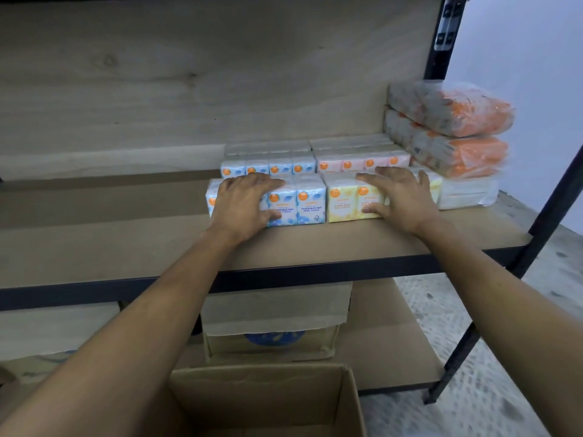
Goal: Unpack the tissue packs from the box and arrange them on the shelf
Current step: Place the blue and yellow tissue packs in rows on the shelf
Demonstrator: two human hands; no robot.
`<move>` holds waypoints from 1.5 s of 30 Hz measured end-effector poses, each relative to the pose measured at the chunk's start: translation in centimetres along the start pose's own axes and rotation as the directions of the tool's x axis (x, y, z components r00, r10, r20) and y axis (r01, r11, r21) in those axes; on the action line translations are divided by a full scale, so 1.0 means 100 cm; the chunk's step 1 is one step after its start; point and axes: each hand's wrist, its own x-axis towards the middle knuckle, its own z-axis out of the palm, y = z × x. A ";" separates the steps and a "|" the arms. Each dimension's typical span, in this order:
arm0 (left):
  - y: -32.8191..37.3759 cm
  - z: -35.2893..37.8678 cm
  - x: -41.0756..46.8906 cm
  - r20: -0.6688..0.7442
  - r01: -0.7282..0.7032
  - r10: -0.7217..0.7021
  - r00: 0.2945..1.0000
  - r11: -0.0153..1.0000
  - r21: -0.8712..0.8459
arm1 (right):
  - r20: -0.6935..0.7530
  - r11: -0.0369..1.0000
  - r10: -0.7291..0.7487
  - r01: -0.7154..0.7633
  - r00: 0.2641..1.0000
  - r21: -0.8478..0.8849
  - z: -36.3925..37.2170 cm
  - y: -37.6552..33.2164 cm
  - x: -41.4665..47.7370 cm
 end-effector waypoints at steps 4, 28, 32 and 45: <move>-0.002 0.006 0.009 -0.010 -0.002 0.002 1.000 1.000 0.001 | 0.007 1.000 0.006 -0.006 1.000 0.017 0.003 0.004 0.008; -0.012 0.032 0.041 -0.085 0.026 -0.026 0.996 1.000 -0.004 | -0.031 0.999 0.029 -0.028 0.999 0.022 0.026 0.015 0.047; -0.013 0.035 0.043 -0.104 0.024 -0.024 0.994 1.000 -0.004 | -0.029 0.999 0.032 -0.032 0.999 0.011 0.030 0.015 0.049; -0.010 0.036 0.043 -0.074 0.015 -0.011 0.997 0.998 0.055 | -0.005 0.997 0.074 -0.074 0.997 -0.013 0.028 0.008 0.048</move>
